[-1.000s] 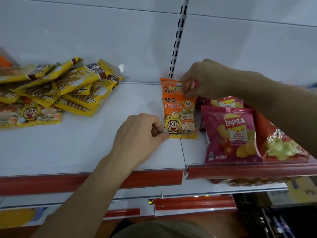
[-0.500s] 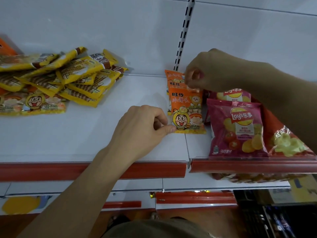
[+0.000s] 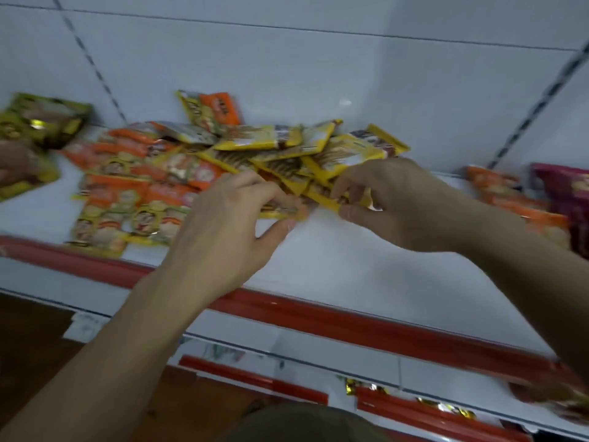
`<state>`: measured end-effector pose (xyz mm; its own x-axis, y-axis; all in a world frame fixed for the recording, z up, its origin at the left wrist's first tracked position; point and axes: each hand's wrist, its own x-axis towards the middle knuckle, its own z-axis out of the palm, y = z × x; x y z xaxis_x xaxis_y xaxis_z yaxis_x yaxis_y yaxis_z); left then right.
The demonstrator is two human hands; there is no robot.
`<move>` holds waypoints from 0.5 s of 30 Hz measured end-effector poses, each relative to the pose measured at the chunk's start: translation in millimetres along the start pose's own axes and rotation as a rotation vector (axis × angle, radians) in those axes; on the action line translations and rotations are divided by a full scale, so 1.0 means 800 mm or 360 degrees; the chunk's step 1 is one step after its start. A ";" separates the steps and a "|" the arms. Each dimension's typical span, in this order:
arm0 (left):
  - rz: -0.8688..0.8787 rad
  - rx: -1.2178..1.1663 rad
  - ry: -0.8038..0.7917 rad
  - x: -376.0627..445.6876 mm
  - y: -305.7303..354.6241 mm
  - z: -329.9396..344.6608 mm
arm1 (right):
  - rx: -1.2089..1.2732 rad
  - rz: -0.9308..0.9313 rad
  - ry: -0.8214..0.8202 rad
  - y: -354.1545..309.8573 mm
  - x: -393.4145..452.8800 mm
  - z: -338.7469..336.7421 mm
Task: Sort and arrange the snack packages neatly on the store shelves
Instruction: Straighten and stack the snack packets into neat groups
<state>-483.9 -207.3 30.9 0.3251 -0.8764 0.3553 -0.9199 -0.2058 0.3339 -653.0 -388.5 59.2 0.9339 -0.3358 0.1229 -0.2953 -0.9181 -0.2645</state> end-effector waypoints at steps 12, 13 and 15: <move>-0.0543 0.0206 0.0079 -0.065 -0.196 -0.067 | 0.0392 0.0410 0.0013 -0.181 0.125 0.123; -0.0513 0.0154 0.0057 -0.067 -0.201 -0.063 | 0.0439 0.0494 0.0063 -0.190 0.129 0.131; -0.0471 0.0067 0.0074 -0.069 -0.210 -0.054 | 0.0510 0.0624 0.0231 -0.202 0.136 0.145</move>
<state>-337.7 -105.5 -6.8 0.5891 -0.7550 0.2878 -0.7917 -0.4682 0.3924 -480.6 -252.2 4.7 0.7212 -0.6879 0.0811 -0.5195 -0.6147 -0.5935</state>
